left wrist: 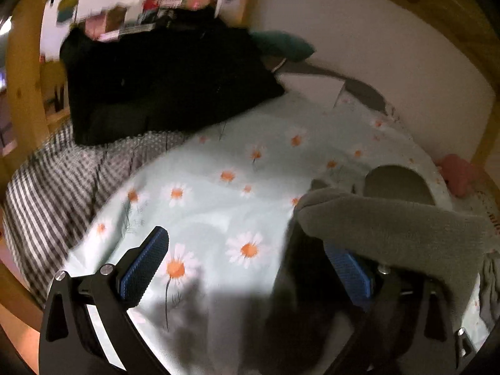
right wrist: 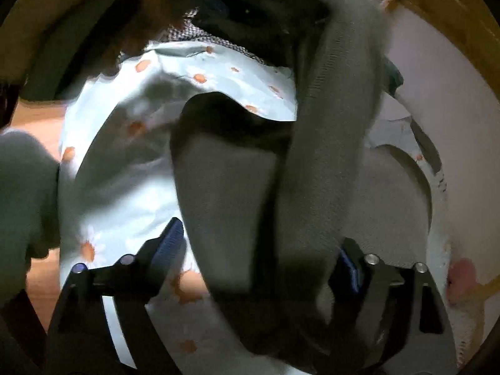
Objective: Fold large clothes
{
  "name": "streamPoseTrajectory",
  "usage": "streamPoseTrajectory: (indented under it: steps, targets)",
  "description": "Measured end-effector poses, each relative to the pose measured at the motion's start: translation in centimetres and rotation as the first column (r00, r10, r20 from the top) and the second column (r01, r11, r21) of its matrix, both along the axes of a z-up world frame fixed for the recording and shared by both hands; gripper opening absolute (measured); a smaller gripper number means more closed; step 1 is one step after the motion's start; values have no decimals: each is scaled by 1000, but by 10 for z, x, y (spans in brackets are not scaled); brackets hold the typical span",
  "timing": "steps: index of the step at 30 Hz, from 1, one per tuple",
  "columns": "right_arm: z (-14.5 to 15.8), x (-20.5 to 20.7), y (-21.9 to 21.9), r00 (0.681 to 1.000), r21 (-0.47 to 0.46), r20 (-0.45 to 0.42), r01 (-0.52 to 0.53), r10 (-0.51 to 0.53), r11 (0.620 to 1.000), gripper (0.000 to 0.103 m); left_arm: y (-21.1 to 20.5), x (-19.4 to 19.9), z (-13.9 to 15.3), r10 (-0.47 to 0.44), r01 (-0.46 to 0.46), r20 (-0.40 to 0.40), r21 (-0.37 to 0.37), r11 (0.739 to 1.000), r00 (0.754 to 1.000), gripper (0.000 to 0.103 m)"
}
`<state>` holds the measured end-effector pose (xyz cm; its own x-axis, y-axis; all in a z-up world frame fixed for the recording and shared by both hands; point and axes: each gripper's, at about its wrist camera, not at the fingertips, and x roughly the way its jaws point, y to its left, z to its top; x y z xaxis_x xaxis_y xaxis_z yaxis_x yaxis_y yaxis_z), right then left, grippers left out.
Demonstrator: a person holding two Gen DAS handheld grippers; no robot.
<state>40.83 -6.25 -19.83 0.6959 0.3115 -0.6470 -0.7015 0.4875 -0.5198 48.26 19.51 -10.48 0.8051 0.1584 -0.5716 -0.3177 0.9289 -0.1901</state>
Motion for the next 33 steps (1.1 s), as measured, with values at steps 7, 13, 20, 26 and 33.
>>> streamPoseTrajectory:
  steps: [7,13,20,26,33]
  targets:
    - [64,-17,-40,980,315,-165,-55,112,948,92,37,25,-72,6,-19,-249,-51,998,968,97]
    - [136,51,-92,945,489,-310,251,-102,835,98,80,-14,-64,209,-228,-129,-153,962,969,97]
    - [145,239,-77,690,279,-605,652,-398,706,99,-2,-23,36,-84,92,93,-82,992,992,97]
    - [57,338,-27,434,-63,-703,751,-564,657,98,-64,46,-86,-279,260,-204,-117,959,938,99]
    - [33,337,-13,557,-74,-577,693,-598,717,19,-43,39,-99,-350,301,-159,-269,915,923,99]
